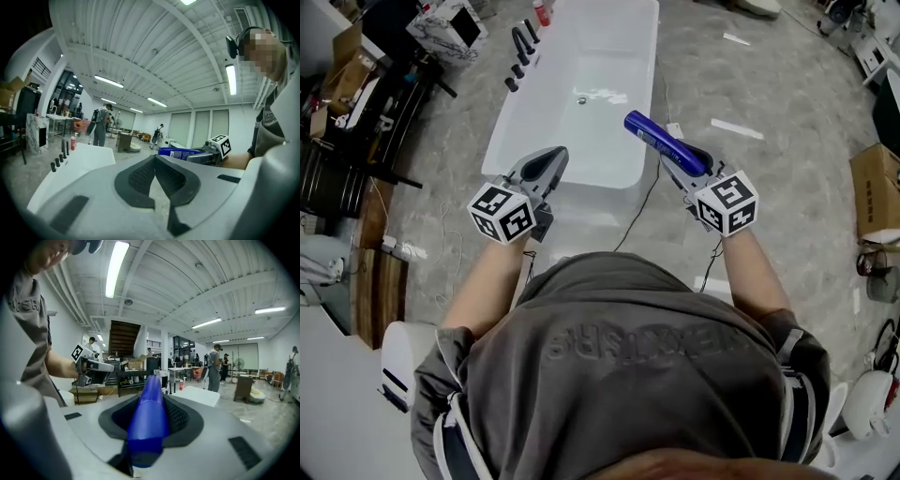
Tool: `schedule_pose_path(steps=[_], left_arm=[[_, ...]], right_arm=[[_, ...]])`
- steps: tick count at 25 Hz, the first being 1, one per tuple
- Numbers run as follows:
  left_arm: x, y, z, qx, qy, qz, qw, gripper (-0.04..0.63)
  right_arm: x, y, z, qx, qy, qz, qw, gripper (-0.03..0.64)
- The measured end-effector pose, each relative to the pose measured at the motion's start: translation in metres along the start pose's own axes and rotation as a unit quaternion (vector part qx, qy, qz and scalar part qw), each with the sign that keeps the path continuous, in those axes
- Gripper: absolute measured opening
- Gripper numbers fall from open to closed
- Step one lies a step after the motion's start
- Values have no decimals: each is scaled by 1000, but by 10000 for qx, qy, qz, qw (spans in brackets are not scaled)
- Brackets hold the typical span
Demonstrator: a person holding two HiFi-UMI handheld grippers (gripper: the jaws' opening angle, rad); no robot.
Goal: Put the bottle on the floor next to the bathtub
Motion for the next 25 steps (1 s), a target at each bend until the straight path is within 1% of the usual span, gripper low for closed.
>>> schedule_pose_path(steps=[3, 5, 7, 10, 12, 15, 17, 19, 21, 22, 25], left_arm=[[12, -6, -17, 38, 145, -22, 9999, 6], [30, -7, -33, -38, 181, -22, 9998, 6], [55, -9, -50, -157, 131, -67, 9998, 6], [99, -16, -70, -334, -100, -65, 9994, 6], [142, -26, -92, -481, -270, 7, 9985, 6], [234, -43, -146, -659, -427, 225, 9967, 6], [301, -52, -191, -669, -474, 270, 9963, 6], [357, -55, -239, -545, -585, 360, 9962, 6], [403, -50, -284, -365, -718, 589, 9950, 6], [423, -46, -303, -321, -769, 614, 9946, 6], [470, -32, -343, -382, -880, 409, 9945, 6]], right_arm=[[9, 5, 16, -24, 126, -29, 9999, 133], [23, 14, 32, -10, 159, -69, 9998, 133], [41, 27, 52, 48, 140, -186, 9997, 133], [67, 45, 89, 164, -8, -350, 9993, 133], [90, 55, 125, 211, -162, -389, 9989, 133], [140, 82, 198, 79, -467, -350, 9983, 133], [178, 109, 250, -85, -641, -70, 9979, 133], [216, 138, 296, -185, -762, 377, 9962, 133], [254, 169, 332, -161, -887, 570, 9943, 133], [271, 184, 346, -116, -950, 562, 9938, 133], [310, 219, 368, 22, -1132, 456, 9925, 133]])
Point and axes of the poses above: the fingertips, and each gripper's own axes: z forward along the fingers, x to its left, y out of its top, the point moved 3 cm from there along -z, backward along the fingers, and after that the axes turned 12 degrees about x, right-handed, at the moved point
